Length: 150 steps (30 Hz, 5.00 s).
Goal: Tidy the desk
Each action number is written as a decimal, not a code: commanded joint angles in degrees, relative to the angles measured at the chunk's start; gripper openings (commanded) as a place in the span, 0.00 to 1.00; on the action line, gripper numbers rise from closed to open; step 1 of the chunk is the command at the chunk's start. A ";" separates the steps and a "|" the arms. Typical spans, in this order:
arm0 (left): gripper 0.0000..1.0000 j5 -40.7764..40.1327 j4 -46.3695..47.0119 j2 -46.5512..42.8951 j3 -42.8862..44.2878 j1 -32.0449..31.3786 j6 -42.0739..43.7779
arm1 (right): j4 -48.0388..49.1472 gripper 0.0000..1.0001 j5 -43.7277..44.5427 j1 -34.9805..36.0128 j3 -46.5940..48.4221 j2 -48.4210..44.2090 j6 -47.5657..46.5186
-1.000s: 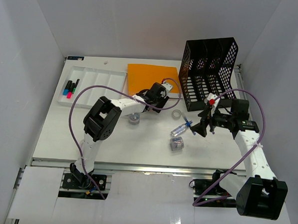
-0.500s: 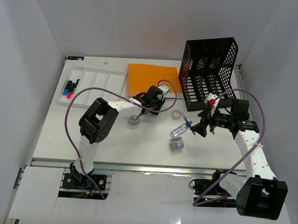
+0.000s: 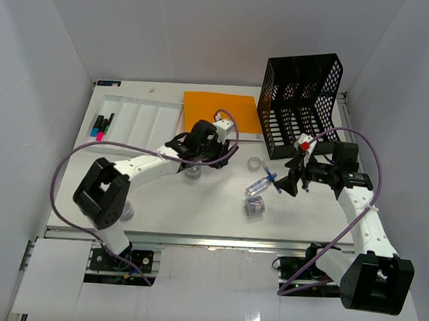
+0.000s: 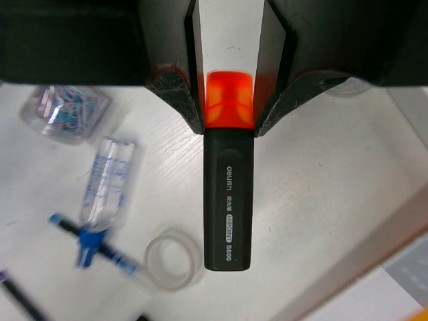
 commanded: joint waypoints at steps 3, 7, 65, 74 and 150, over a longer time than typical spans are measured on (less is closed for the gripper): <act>0.00 7.16 -0.29 -13.84 -4.90 14.19 -2.12 | 0.96 0.92 -1.44 -0.15 0.75 -0.29 -0.32; 0.00 8.69 0.49 -15.75 -6.48 31.23 -6.29 | 0.74 0.92 -1.40 -0.07 0.79 -0.07 -0.45; 0.84 20.98 0.12 -18.68 -5.79 34.35 -9.17 | -2.20 0.93 -0.50 0.37 0.82 2.48 -4.10; 0.90 -2.46 -1.37 -32.09 -21.16 15.14 -17.39 | -0.54 0.93 1.88 0.37 0.20 3.36 -2.74; 0.19 -20.12 -11.96 21.30 38.78 44.72 -4.81 | -1.85 0.93 2.23 0.29 0.64 3.13 -4.28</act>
